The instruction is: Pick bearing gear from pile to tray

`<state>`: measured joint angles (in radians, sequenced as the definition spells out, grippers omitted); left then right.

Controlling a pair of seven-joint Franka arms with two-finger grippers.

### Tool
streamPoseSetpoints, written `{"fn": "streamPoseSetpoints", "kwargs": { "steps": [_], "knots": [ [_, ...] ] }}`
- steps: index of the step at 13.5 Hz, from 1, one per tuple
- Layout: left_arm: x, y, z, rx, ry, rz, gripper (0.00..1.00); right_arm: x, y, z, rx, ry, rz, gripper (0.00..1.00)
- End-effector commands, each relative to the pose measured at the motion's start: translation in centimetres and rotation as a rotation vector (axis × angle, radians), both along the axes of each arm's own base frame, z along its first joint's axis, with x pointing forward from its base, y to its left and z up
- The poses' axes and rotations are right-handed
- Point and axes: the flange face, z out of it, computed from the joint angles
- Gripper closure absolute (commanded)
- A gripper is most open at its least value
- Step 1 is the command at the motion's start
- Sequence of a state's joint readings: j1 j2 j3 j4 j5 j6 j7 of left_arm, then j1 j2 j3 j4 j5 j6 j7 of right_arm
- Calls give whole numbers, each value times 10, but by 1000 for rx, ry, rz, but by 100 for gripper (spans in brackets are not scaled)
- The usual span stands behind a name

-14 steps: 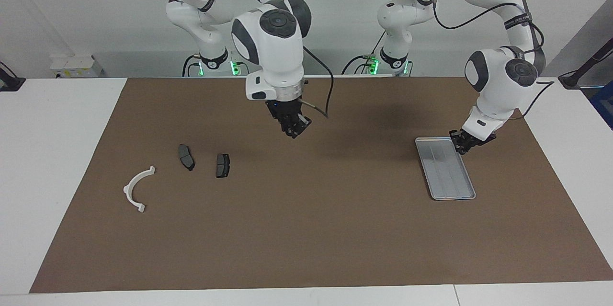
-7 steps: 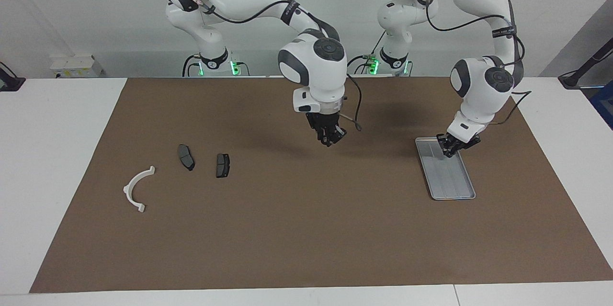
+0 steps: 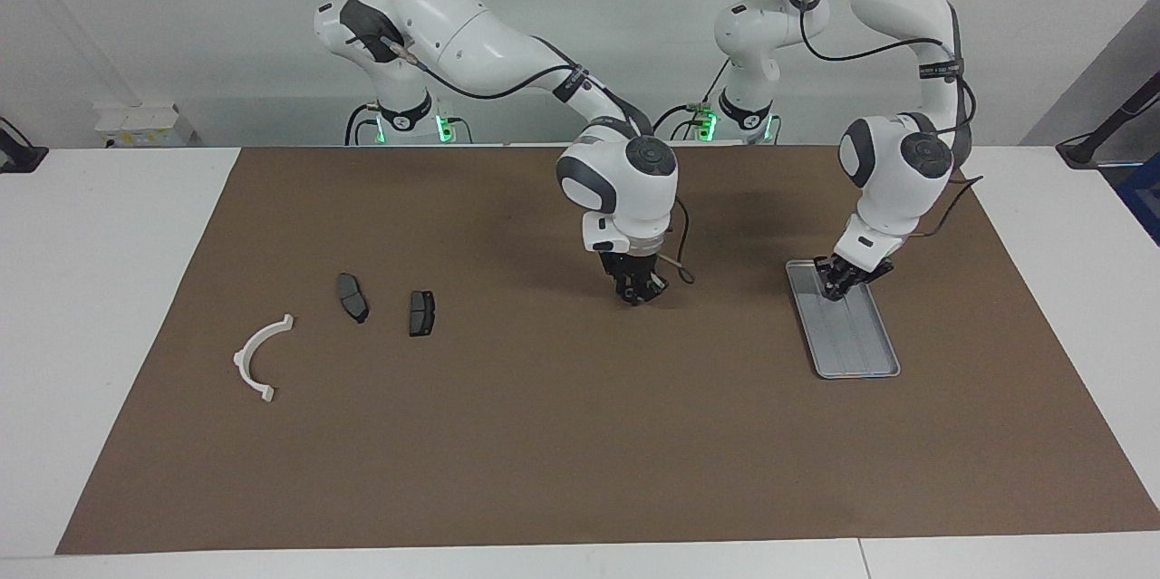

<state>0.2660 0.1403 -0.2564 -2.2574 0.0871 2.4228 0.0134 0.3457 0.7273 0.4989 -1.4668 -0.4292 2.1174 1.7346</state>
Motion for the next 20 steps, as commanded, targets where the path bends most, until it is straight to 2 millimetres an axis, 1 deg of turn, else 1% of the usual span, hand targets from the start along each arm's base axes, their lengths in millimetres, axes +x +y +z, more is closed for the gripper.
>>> {"fn": "streamPoseSetpoints", "kwargs": {
  "steps": [1,2,3,4,5,6,7,8,9,10,11,12,13,14,15,16,17,18,20],
  "knots": [
    [-3,-4,-3,-12,-17,18,100,1,1,-6,-11,-15,3,100],
    [-4,-4,-5,-12,-17,17,100,0,1,-7,-15,-12,1,100],
    [-4,-4,-7,-13,-21,17,100,2,0,-5,-19,-12,-6,88],
    [-5,-5,-8,-14,-22,17,100,3,-1,-3,-20,-14,-13,27],
    [-6,-5,-10,-14,-22,17,100,11,-9,3,-27,-22,-25,0],
    [-7,-6,-10,-14,-25,15,100,19,-18,13,-34,-29,-39,0],
    [-9,-10,-12,-15,-22,10,100,29,-28,28,-37,-37,-58,0],
    [-8,-10,-12,-16,-27,22,100,44,-46,39,-40,-42,-75,0],
    [-8,-14,-12,-16,-27,22,68,56,-64,55,-33,-50,-59,0],
    [-7,-18,-11,-15,-24,12,13,67,-82,78,-29,-69,-27,0],
    [-4,-21,-5,-14,-24,7,0,74,-100,93,-19,-54,10,0],
    [1,-24,10,-8,-11,5,0,83,-122,113,-4,-51,54,0],
    [8,-34,35,3,16,-6,0,91,-145,130,0,-50,111,0],
    [16,-51,64,12,36,-5,0,97,-170,142,-16,-35,187,0],
    [21,-77,87,17,48,37,0,102,-196,155,-36,-25,275,0],
    [23,-110,104,19,39,97,0,107,-220,165,-55,-13,361,0],
    [20,-148,113,17,15,157,0,112,-248,171,-75,10,448,0],
    [11,-186,112,14,2,208,0,119,-279,178,-88,20,520,0],
    [-9,-237,113,22,-6,233,0,127,-335,186,-103,53,632,0]
  ]
}}
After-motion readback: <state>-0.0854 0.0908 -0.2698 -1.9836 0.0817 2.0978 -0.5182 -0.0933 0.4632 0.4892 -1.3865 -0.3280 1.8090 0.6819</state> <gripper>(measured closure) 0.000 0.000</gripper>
